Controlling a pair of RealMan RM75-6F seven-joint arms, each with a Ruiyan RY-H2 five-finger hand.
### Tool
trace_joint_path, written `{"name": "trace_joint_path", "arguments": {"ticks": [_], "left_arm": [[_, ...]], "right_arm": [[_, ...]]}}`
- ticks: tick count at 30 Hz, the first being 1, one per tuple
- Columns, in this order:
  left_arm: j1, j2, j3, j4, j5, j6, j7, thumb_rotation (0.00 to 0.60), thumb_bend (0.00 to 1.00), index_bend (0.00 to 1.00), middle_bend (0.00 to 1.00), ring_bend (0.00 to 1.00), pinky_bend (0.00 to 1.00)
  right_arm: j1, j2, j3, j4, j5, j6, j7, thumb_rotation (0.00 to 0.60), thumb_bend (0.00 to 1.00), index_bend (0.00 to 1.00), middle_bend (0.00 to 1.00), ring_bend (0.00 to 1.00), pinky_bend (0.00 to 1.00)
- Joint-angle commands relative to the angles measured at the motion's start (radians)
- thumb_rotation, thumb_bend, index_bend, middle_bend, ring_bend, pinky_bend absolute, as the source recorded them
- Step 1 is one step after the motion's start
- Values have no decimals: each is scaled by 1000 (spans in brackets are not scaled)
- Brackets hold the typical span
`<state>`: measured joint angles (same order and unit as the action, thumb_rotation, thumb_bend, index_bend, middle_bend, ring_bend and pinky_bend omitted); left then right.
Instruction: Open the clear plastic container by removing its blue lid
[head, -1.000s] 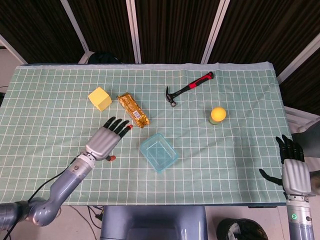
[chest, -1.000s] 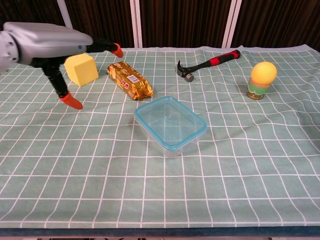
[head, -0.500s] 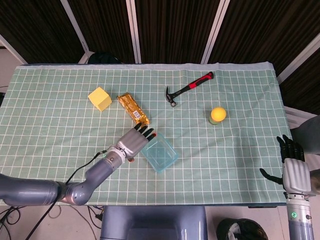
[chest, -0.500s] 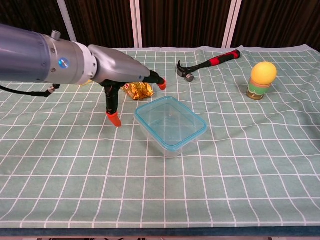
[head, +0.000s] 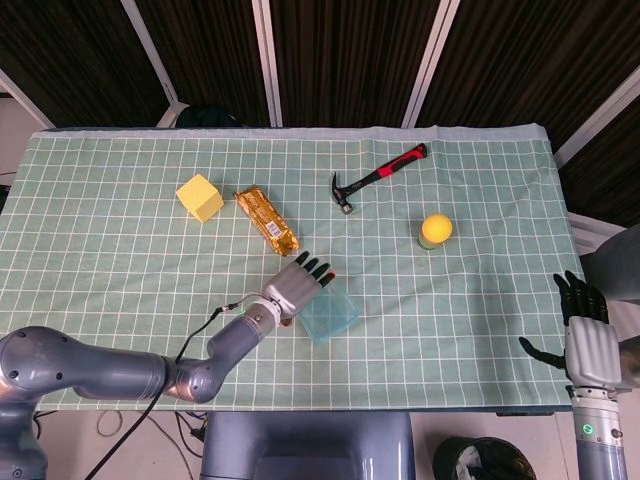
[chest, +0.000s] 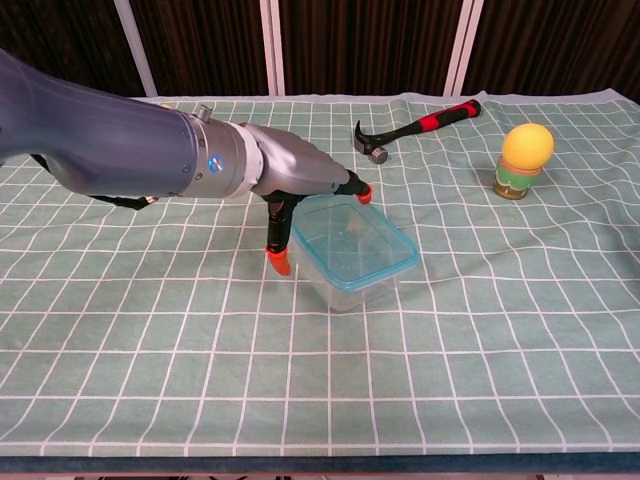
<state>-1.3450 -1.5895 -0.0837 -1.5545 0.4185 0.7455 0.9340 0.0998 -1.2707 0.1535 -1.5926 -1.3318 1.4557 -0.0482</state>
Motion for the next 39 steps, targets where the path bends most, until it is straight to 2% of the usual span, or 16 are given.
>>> {"name": "trace_joint_path", "arguments": {"ticks": [1,9,27,32,39], "left_arm": [[-9,-17,-3,21,23,-3,-28,600,0,0,0,0,0],[-42,-44,12,69,12,-28,-68,600,0,0,0,0,0],[-49,-30,-1,89,99,-47,-194,600,0,0,0,0,0],[-91,-31,12,117,43,-105,-195,600,0,0,0,0,0],[-203,-65,52,188,-126,-173,-175,600,0,0,0,0,0]], "right_arm": [[0,0,1,0,4,-2,1,600,242,0,0,0,0],[0,-1,3,-5,10,-5,2,600,241,0,0,0,0],[-1,-2,5,-11,18,-8,1,600,242,0,0,0,0],[-2,-1,7,-14,24,-9,1,600,241,0,0,0,0],[-1,1,6,-19,27,-14,2,600,242,0,0,0,0]]}}
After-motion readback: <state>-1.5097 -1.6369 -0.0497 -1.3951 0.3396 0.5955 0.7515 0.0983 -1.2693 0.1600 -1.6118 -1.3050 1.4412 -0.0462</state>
